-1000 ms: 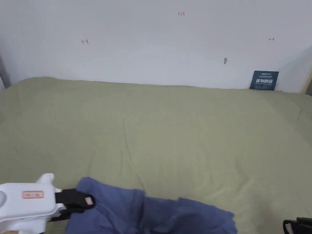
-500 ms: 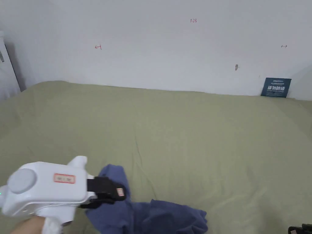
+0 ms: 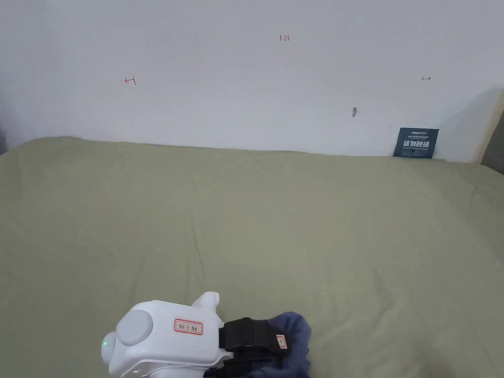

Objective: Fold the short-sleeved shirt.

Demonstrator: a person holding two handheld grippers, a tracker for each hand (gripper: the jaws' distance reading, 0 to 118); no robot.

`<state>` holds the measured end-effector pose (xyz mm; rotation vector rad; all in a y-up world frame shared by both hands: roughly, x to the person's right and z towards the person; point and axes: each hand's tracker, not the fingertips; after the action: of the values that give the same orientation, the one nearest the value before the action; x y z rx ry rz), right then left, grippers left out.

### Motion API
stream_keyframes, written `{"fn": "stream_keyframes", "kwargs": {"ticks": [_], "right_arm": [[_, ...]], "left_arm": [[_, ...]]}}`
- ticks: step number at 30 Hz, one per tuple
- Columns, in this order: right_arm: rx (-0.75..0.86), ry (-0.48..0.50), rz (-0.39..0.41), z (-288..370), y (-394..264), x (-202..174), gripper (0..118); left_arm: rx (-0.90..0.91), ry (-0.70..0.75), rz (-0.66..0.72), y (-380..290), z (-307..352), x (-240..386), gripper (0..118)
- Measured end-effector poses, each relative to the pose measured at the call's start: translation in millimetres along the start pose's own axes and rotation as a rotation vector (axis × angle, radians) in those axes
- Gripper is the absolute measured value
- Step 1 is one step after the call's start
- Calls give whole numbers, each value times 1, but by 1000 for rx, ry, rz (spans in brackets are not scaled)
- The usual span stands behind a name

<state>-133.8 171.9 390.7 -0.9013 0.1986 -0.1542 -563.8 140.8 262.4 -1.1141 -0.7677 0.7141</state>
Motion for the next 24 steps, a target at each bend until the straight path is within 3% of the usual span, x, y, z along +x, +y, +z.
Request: {"fn": "stream_keyframes", "kwargs": {"ticks": [5,7,9,12,13,16,20,21,24], "right_arm": [[-13,8,14,-6,2,-9,0],[-17,20,16,-9,2,-13,0],[-19,29,24,-10,2,-17,0],[-25,36,37,-12,2,-19,0],[-27,38,40,-13,2,-20,0],[-39,43,46,-17,2,-22,0],[-60,56,65,-21,4,-30,0],[-62,65,69,-23,6,-33,0],[-42,147,52,-29,17,-41,0]], "left_arm": [[1,85,30,9,-3,-27,85],[-10,85,55,6,-16,-35,57],[-55,98,53,-3,-39,-34,22],[-108,131,-22,-26,-70,-40,17],[-104,166,-23,-26,-80,-60,8],[26,8,217,-23,-65,-90,4],[-13,102,124,-17,-46,-64,4],[-12,86,114,-25,-30,-27,4],[39,-6,50,-18,20,-9,4]]}}
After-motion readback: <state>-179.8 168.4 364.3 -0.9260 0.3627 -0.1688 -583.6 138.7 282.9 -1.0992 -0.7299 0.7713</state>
